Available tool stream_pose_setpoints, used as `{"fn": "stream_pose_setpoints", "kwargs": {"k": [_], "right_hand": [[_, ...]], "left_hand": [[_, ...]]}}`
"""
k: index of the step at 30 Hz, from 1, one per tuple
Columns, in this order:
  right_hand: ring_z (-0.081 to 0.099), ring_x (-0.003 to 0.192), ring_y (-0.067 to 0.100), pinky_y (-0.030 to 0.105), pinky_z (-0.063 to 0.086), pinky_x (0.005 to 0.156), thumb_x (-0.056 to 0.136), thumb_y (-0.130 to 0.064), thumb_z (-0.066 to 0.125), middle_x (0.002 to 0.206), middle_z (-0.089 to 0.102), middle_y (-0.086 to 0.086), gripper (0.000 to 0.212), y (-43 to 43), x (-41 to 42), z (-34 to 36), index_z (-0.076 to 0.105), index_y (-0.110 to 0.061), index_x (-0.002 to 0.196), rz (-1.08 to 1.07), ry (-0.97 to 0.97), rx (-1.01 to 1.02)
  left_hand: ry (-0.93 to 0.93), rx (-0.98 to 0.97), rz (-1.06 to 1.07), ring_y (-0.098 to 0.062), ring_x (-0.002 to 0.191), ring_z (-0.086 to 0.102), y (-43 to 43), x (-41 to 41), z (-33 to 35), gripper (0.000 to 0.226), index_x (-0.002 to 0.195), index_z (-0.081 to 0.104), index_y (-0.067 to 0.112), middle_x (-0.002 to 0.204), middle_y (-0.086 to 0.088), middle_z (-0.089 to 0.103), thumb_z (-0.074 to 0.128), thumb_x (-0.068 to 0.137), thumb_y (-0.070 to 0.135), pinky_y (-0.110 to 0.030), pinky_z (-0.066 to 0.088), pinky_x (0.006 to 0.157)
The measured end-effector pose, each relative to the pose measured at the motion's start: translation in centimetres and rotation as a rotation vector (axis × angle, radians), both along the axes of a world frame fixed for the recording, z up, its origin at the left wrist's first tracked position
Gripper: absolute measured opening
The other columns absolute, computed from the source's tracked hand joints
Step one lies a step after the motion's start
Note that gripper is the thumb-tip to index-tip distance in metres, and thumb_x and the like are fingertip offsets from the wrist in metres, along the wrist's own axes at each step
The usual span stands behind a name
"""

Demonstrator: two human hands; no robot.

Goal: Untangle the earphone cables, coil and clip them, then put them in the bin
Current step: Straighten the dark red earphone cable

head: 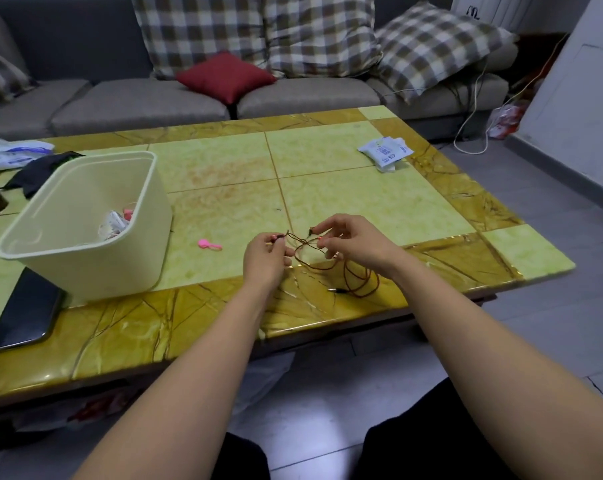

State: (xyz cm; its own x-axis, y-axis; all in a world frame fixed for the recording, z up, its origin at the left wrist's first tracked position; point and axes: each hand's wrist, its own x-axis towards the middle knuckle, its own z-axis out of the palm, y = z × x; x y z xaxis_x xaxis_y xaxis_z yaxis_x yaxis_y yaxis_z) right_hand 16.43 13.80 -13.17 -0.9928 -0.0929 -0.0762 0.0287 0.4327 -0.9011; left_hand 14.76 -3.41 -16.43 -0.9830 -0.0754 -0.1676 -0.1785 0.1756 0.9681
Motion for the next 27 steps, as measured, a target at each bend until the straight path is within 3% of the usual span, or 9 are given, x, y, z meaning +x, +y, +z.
{"fn": "stream_pose_setpoints", "kwargs": {"k": [1, 3, 6, 8, 11, 14, 18, 23, 27], "right_hand": [[0.062, 0.072, 0.011, 0.023, 0.048, 0.065, 0.088, -0.008, 0.066, 0.087, 0.067, 0.001, 0.017, 0.4, 0.0, 0.1, 0.069, -0.012, 0.105, 0.002, 0.025, 0.109], [0.057, 0.074, 0.011, 0.024, 0.047, 0.068, 0.083, -0.012, 0.072, 0.084, 0.063, -0.001, 0.012, 1.0, 0.2, 0.3, 0.071, -0.015, 0.094, 0.076, 0.003, 0.315], [0.058, 0.075, 0.011, 0.023, 0.043, 0.063, 0.075, -0.019, 0.082, 0.081, 0.062, -0.006, 0.017, 1.1, 1.2, -0.1, 0.070, -0.020, 0.086, 0.212, -0.141, 0.572], [0.058, 0.075, 0.011, 0.023, 0.043, 0.062, 0.072, -0.019, 0.084, 0.079, 0.061, -0.008, 0.018, 1.1, 1.5, -0.7, 0.068, -0.023, 0.080, 0.232, -0.196, 0.688], [0.059, 0.073, 0.015, 0.023, 0.040, 0.057, 0.077, -0.018, 0.080, 0.072, 0.062, -0.007, 0.017, 1.1, 1.5, -1.4, 0.066, -0.023, 0.068, 0.243, -0.153, 0.770], [0.054, 0.069, 0.015, 0.027, 0.042, 0.059, 0.085, -0.021, 0.071, 0.071, 0.059, -0.003, 0.016, 1.0, 1.3, -1.3, 0.066, -0.021, 0.070, 0.254, -0.008, 0.736], [0.054, 0.078, 0.011, 0.022, 0.042, 0.064, 0.089, -0.019, 0.066, 0.081, 0.059, -0.007, 0.006, 1.4, 1.6, -0.9, 0.066, -0.018, 0.083, 0.241, 0.052, 0.589], [0.050, 0.066, 0.005, 0.016, 0.037, 0.056, 0.082, -0.010, 0.072, 0.073, 0.054, -0.010, 0.016, 1.6, 1.9, -0.8, 0.065, -0.018, 0.093, 0.358, -0.183, 0.600], [0.051, 0.072, 0.009, 0.022, 0.039, 0.060, 0.080, -0.018, 0.078, 0.075, 0.054, -0.009, 0.016, 1.5, 1.6, -1.1, 0.066, -0.021, 0.090, 0.294, -0.183, 0.685]], "left_hand": [[-0.011, -0.095, 0.010, -0.022, 0.085, 0.063, -0.2, -0.2, -0.3, 0.039, 0.137, 0.046, 0.008, 0.102, -0.009, 0.064, 0.050, 0.099, 0.020, -0.039, 0.054, 0.082], [-0.050, -0.492, -0.036, -0.032, 0.119, 0.050, -0.5, -0.4, -0.7, 0.057, 0.148, 0.033, 0.019, 0.133, -0.015, 0.047, 0.054, 0.096, 0.031, -0.041, 0.040, 0.103], [0.092, -0.846, 0.018, -0.032, 0.129, 0.031, -0.5, 0.3, -0.3, 0.050, 0.140, 0.045, 0.026, 0.139, -0.013, 0.036, 0.058, 0.092, 0.032, -0.039, 0.028, 0.107], [0.255, -0.785, -0.039, -0.026, 0.121, 0.042, -0.1, 0.4, 0.1, 0.030, 0.121, 0.063, 0.027, 0.126, -0.004, 0.054, 0.059, 0.090, 0.029, -0.038, 0.034, 0.101], [0.323, -0.652, -0.359, -0.013, 0.100, 0.059, 1.1, 1.6, -0.1, 0.014, 0.096, 0.075, 0.025, 0.096, 0.006, 0.072, 0.065, 0.086, 0.029, -0.037, 0.049, 0.093], [0.277, -0.756, -0.546, -0.021, 0.102, 0.060, 2.4, 2.8, -0.5, 0.026, 0.102, 0.075, 0.023, 0.094, -0.001, 0.073, 0.064, 0.087, 0.042, -0.037, 0.051, 0.087], [0.288, -0.762, -0.521, -0.023, 0.088, 0.061, 2.4, 3.3, -0.7, 0.021, 0.101, 0.075, 0.022, 0.088, -0.003, 0.070, 0.063, 0.092, 0.037, -0.028, 0.039, 0.068], [0.362, -0.893, -0.477, -0.019, 0.088, 0.058, 2.5, 4.1, -1.7, 0.012, 0.084, 0.066, 0.026, 0.087, 0.004, 0.065, 0.072, 0.083, 0.037, -0.033, 0.049, 0.073], [0.380, -0.932, -0.502, -0.023, 0.090, 0.059, 2.3, 3.7, -1.4, 0.014, 0.087, 0.067, 0.020, 0.090, -0.001, 0.065, 0.059, 0.092, 0.031, -0.040, 0.052, 0.078]]}}
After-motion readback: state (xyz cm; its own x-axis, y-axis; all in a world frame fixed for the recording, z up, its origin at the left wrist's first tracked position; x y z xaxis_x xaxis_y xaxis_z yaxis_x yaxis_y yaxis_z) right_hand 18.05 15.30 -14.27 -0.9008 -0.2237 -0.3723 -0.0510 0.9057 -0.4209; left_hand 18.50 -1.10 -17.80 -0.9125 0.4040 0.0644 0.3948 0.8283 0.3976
